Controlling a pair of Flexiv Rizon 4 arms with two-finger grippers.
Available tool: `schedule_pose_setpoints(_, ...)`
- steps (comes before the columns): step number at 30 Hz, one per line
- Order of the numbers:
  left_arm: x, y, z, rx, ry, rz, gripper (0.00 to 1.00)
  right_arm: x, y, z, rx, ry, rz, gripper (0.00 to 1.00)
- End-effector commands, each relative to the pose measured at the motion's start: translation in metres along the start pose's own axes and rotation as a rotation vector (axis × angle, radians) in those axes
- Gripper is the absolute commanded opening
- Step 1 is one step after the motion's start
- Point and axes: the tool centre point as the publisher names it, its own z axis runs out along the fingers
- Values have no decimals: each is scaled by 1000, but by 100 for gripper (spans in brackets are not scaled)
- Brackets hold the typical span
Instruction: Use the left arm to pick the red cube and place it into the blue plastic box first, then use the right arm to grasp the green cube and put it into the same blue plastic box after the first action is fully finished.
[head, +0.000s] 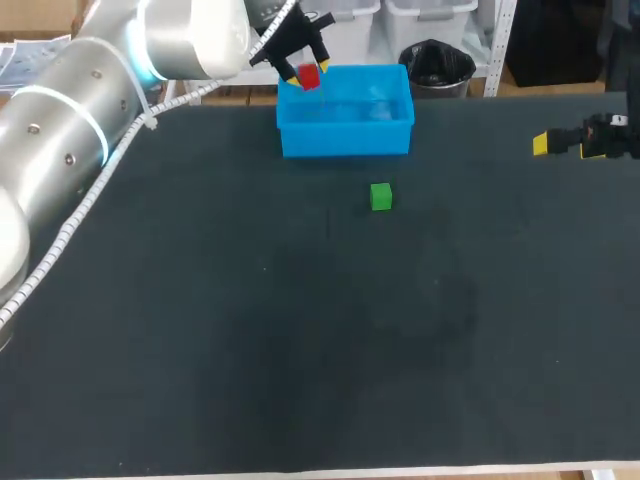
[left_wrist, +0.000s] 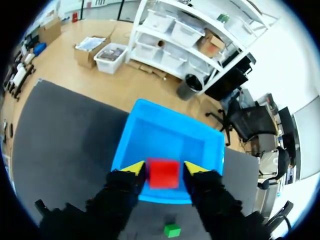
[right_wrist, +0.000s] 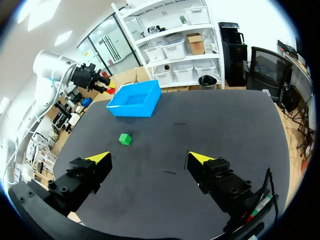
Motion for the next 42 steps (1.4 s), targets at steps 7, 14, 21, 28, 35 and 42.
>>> schedule_pose_setpoints(7, -6, -2, -2, -28, 120, 17, 100, 0, 0, 0, 0, 0, 0, 100)
schedule_pose_setpoints(14, 4, 11, -21, -22, 101, 46, 100, 0, 0, 0, 0, 0, 0, 100)
schedule_pose_setpoints(21, 14, 25, -42, 15, 85, 96, 100, 0, 0, 0, 0, 0, 0, 100)
schedule_pose_setpoints(28, 29, 34, -65, 58, 69, 181, 100, 0, 0, 0, 0, 0, 0, 100)
schedule_pose_setpoints(35, 47, 38, -89, 100, 40, 269, 100, 0, 0, 0, 0, 0, 0, 100)
schedule_pose_setpoints(42, 61, 46, -117, 155, 21, 344, 100, 0, 0, 0, 0, 0, 0, 100)
